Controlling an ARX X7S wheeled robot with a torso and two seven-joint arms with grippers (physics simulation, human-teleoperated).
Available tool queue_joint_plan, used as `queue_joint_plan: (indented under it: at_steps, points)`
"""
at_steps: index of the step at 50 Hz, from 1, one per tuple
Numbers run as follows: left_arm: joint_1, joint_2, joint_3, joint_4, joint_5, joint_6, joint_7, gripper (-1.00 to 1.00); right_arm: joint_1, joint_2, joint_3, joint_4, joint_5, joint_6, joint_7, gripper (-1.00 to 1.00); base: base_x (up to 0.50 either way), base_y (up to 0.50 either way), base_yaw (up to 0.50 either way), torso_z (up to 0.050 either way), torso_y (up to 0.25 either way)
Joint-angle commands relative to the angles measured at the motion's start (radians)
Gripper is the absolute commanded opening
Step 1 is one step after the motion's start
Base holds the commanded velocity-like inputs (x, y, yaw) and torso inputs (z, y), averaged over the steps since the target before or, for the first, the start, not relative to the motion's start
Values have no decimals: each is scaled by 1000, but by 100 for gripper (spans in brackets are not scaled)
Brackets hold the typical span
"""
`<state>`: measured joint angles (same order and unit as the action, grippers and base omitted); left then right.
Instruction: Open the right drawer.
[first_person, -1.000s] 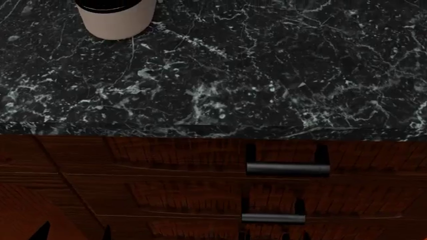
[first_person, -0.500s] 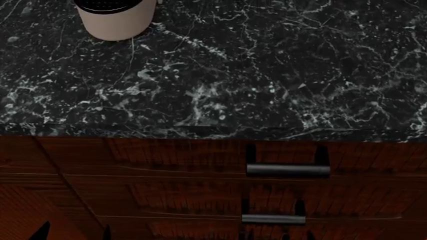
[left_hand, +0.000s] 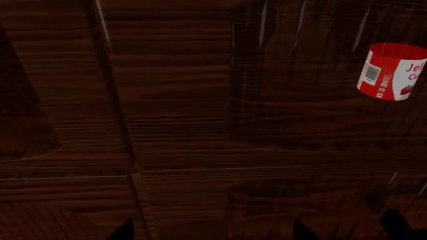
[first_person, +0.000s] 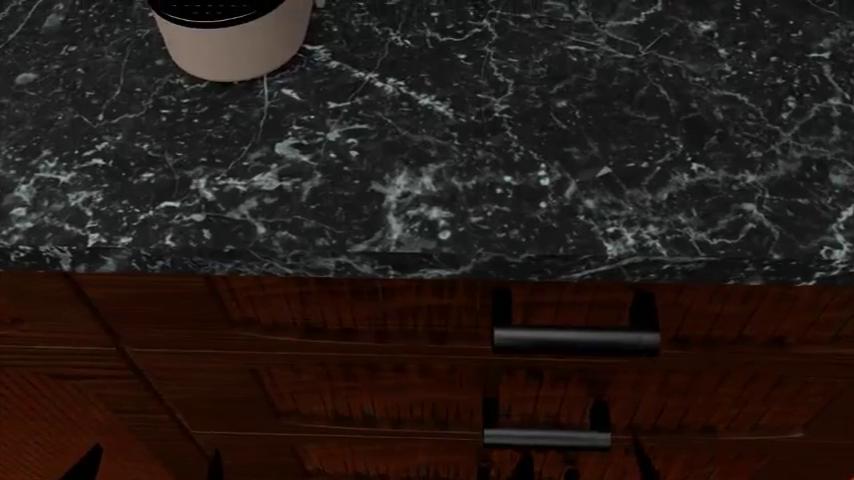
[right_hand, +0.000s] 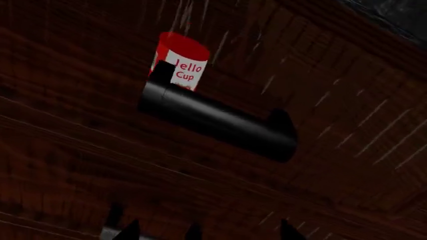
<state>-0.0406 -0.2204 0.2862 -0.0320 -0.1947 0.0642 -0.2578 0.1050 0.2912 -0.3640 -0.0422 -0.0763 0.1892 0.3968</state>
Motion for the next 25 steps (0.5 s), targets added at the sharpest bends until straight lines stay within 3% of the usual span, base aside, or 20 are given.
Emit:
queue_joint_plan:
  at_steps: [1,25]
  points:
    - [-10,0,5,-23,-1,10,-1,100,36,34,-69,-12,-139,93,27,100,0,0,0,0,0]
    - [-13,-5,15,-27,-10,15,-9,100,125,81,-230,8,-408,308,-4,100,0,0,0,0,0]
